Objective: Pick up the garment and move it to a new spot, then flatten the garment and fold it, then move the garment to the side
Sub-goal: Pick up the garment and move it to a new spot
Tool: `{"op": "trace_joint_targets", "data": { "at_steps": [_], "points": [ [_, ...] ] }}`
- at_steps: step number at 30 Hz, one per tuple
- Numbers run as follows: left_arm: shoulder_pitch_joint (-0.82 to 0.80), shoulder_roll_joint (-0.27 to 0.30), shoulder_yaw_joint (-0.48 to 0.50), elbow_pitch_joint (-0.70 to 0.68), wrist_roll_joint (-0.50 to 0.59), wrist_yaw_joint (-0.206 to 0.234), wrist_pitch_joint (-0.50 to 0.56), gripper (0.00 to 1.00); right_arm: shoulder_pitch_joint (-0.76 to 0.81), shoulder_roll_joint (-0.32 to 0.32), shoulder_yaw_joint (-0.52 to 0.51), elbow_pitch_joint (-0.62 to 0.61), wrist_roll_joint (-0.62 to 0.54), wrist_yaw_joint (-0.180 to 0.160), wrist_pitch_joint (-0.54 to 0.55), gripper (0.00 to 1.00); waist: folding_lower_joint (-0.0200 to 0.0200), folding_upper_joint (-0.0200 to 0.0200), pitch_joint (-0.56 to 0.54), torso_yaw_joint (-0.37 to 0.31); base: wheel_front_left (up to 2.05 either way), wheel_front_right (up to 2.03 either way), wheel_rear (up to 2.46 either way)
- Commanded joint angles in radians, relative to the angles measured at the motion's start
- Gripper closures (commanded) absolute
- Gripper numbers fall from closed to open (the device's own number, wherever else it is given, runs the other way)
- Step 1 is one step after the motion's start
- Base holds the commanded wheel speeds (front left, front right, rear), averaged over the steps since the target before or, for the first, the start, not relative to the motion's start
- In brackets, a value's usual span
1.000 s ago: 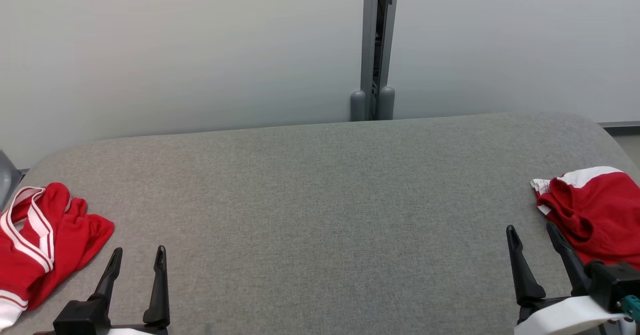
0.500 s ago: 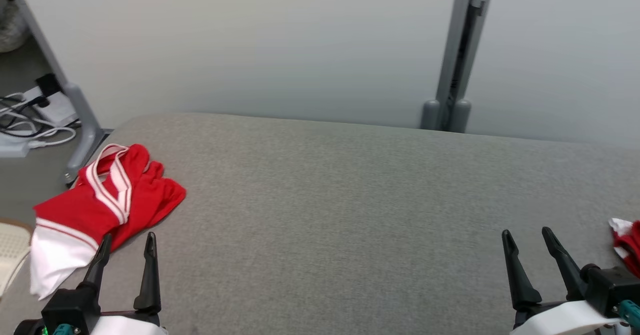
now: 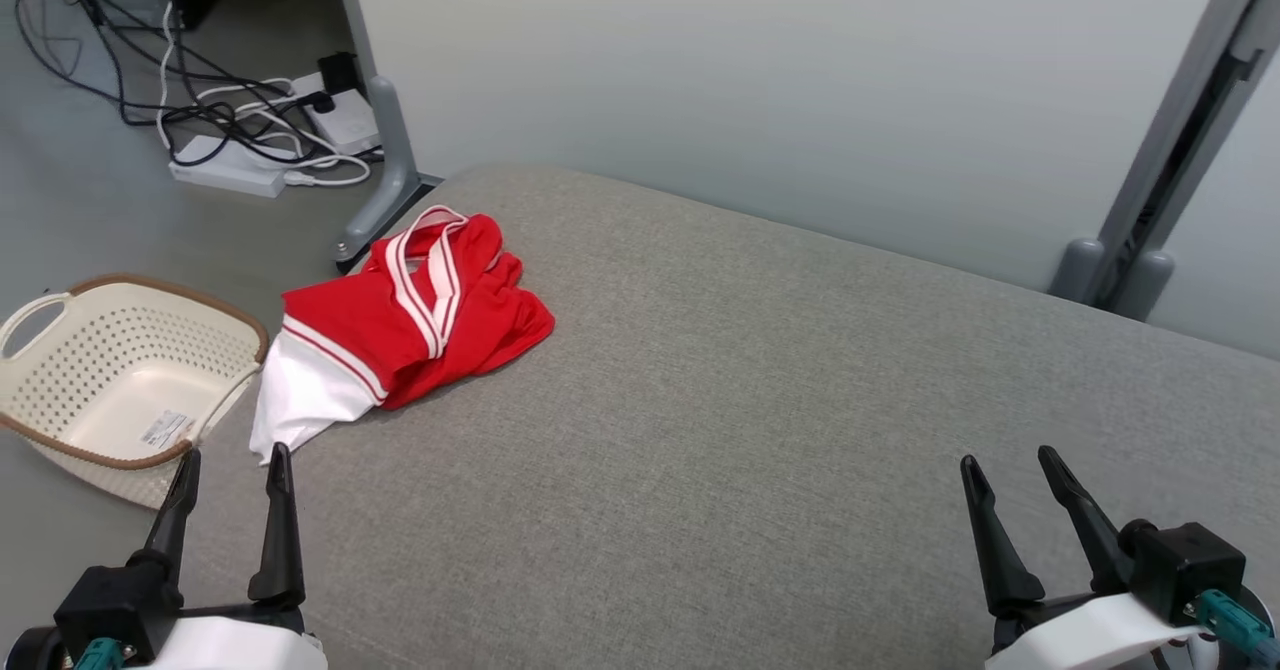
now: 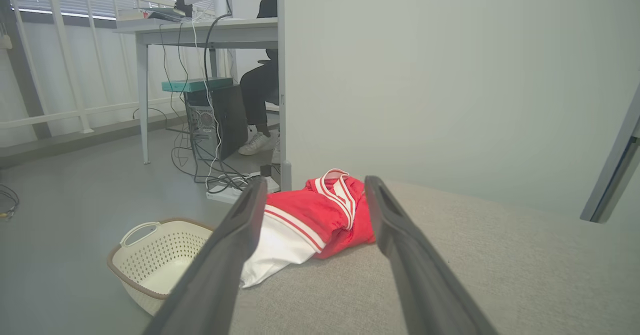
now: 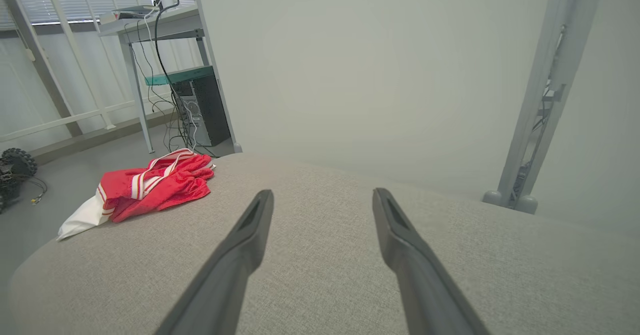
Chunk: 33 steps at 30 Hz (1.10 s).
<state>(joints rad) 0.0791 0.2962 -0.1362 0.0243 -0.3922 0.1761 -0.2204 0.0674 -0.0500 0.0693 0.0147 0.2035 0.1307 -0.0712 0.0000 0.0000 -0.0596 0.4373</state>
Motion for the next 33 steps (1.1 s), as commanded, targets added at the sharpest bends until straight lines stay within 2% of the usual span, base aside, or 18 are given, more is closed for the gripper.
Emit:
{"op": "trace_joint_targets", "data": {
  "at_steps": [1,8,21,28,33],
  "points": [
    [-0.015,0.000,0.005,0.001,-0.005,0.000,-0.006,0.00,-0.012,-0.003,-0.003,0.006,0.006,0.000,-0.007,0.00,0.0000,0.0000,0.007,0.028,0.00,0.00,0.00],
    [-0.028,-0.006,0.005,0.008,-0.013,0.001,-0.014,0.00,-0.014,-0.003,0.005,0.013,0.010,0.000,-0.008,0.00,0.0000,0.0000,0.012,0.039,0.00,0.00,0.00],
    [-0.092,-0.017,0.008,0.027,-0.032,-0.008,-0.023,0.00,-0.028,-0.003,0.011,0.001,0.009,0.000,0.000,0.00,0.0000,0.0000,0.040,0.020,0.00,0.00,0.00],
    [-0.263,-0.011,0.026,0.181,-0.078,-0.049,-0.005,0.00,-0.075,-0.023,0.043,-0.036,-0.008,0.000,0.031,0.00,0.0000,0.0000,0.139,-0.059,0.00,0.00,0.00],
    [-0.408,-0.005,0.034,0.368,-0.128,-0.109,0.021,0.00,-0.116,-0.056,0.054,-0.069,-0.011,0.000,0.053,0.00,0.0000,0.0000,0.238,-0.118,0.00,0.00,0.00]
  ]
}}
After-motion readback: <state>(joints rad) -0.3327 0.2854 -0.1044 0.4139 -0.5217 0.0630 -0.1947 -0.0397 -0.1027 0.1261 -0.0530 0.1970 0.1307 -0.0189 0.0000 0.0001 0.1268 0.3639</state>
